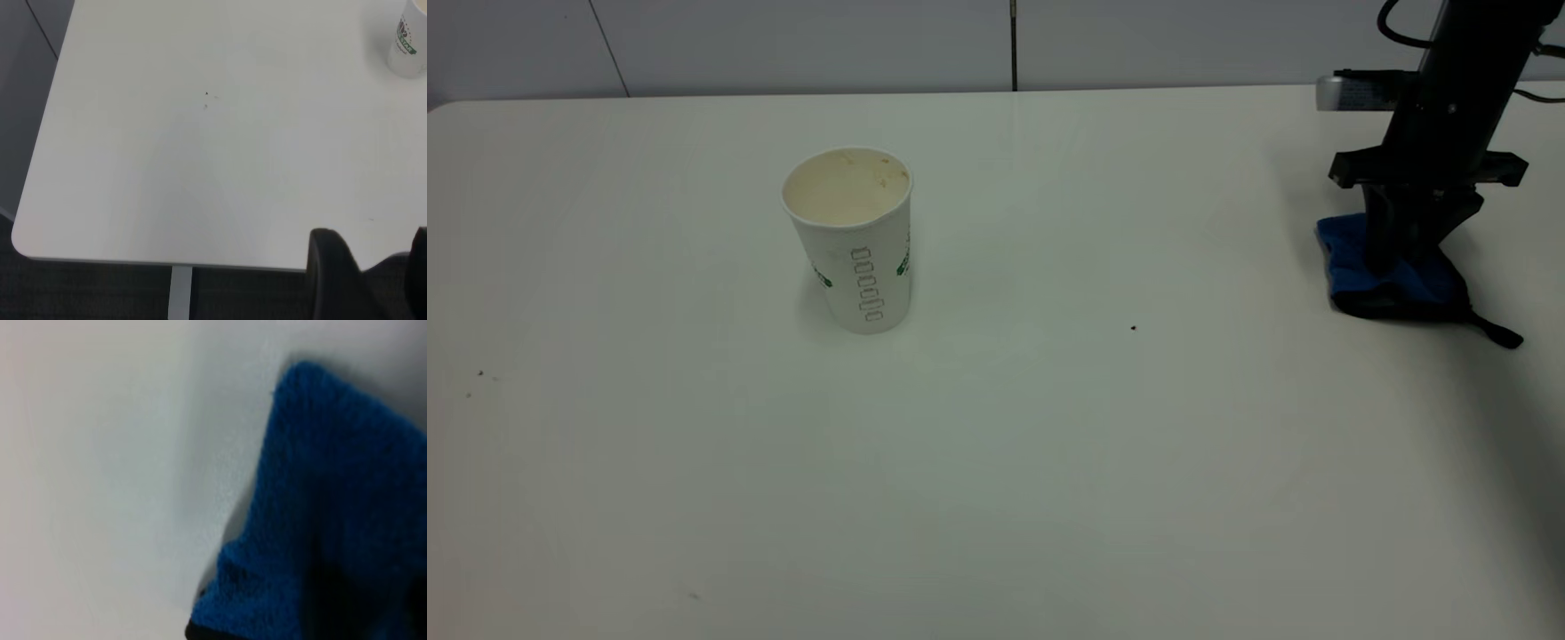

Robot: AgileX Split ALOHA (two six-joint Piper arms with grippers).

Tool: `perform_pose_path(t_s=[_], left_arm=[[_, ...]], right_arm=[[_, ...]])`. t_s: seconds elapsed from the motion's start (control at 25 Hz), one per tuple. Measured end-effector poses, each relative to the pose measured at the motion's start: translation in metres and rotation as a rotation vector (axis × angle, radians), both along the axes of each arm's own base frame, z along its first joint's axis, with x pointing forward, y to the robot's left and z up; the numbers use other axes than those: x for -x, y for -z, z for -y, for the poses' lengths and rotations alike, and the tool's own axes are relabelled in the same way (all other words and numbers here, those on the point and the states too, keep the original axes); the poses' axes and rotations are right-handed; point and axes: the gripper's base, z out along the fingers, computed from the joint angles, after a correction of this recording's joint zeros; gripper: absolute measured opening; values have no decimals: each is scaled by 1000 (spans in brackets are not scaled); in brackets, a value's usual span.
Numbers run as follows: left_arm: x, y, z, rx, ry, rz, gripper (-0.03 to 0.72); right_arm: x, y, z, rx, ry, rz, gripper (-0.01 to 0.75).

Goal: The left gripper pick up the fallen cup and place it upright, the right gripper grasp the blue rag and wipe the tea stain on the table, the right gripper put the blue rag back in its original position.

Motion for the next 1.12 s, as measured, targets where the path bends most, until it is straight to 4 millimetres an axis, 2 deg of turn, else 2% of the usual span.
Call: perform_pose_path(t_s=[0.08, 0.2, 0.36, 0.52, 0.64, 0.72, 0.88, 1.0, 1.12], left_arm=[[0, 0, 0, 0, 0, 0, 305], [0, 0, 0, 0, 0, 0, 305], [0, 0, 0, 0, 0, 0, 305], [0, 0, 0, 0, 0, 0, 305], [0, 0, 0, 0, 0, 0, 305], [0, 0, 0, 0, 0, 0, 305], [0, 0, 0, 1, -1, 0, 305], [0, 0, 0, 1, -1, 0, 305], [0, 0, 0, 1, -1, 0, 305]], right_arm=[[-2, -9, 1, 6, -3, 18, 508], [-6, -33, 2, 13, -3, 60, 678], [-9, -84, 2, 19, 7, 144, 723], [10, -149, 0, 24, 10, 199, 723], [44, -203, -2, 26, -2, 227, 717], [75, -242, -5, 29, -6, 258, 711], [139, -303, -12, 20, -2, 337, 701], [187, -326, -18, -3, 5, 372, 696], [233, -333, -20, 15, 0, 381, 690]])
